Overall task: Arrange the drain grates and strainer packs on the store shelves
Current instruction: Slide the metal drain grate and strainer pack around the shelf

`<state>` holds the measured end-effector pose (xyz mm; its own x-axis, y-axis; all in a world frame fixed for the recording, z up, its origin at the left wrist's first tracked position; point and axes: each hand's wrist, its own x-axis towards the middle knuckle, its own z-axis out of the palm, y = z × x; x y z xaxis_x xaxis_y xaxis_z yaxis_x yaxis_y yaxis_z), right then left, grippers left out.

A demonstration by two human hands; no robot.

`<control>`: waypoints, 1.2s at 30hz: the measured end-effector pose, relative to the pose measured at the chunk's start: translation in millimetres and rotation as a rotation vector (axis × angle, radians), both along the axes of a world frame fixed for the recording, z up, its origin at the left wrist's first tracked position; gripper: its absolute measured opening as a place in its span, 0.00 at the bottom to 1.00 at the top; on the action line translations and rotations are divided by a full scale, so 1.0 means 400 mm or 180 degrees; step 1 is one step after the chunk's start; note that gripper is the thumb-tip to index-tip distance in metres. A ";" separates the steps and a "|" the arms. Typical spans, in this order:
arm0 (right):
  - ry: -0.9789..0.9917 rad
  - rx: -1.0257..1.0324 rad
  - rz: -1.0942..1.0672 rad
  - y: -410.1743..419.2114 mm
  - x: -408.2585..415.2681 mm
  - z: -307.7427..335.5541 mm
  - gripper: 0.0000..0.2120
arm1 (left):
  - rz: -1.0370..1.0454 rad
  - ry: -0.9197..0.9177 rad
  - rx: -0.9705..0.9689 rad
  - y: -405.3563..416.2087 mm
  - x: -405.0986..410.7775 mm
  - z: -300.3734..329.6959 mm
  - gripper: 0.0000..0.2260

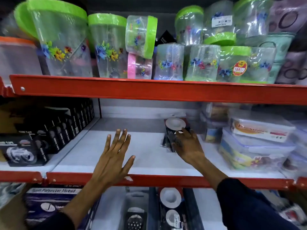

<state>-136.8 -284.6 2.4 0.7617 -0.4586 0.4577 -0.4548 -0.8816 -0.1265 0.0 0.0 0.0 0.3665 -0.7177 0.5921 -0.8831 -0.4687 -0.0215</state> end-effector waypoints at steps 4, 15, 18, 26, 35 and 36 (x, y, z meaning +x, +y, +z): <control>0.0419 0.0731 -0.0696 -0.015 0.063 -0.022 0.29 | 0.0244 0.0289 0.0290 -0.004 0.051 -0.065 0.33; 0.0020 0.0736 -0.0571 -0.036 0.090 -0.014 0.26 | -0.0136 0.0605 0.0178 0.025 0.114 -0.074 0.31; -0.0042 0.0518 -0.0520 -0.042 0.095 0.018 0.38 | -0.0101 0.0823 0.0093 0.043 0.134 -0.070 0.31; 0.0377 0.0755 0.1779 0.104 0.207 0.059 0.43 | -0.0016 0.0880 0.0037 0.045 0.143 -0.079 0.29; 0.1294 0.0886 0.2397 0.131 0.328 -0.060 0.37 | -0.0115 0.0920 0.0029 0.046 0.149 -0.073 0.32; 0.1277 0.0908 0.2400 0.128 0.327 -0.066 0.37 | -0.0115 0.0929 0.0019 0.046 0.150 -0.073 0.33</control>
<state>-6.0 -233.4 -24.2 0.9843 0.1722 0.0378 0.1747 -0.9231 -0.3426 59.8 18.3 -29.2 0.4948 -0.7365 0.4612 -0.8685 -0.4375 0.2332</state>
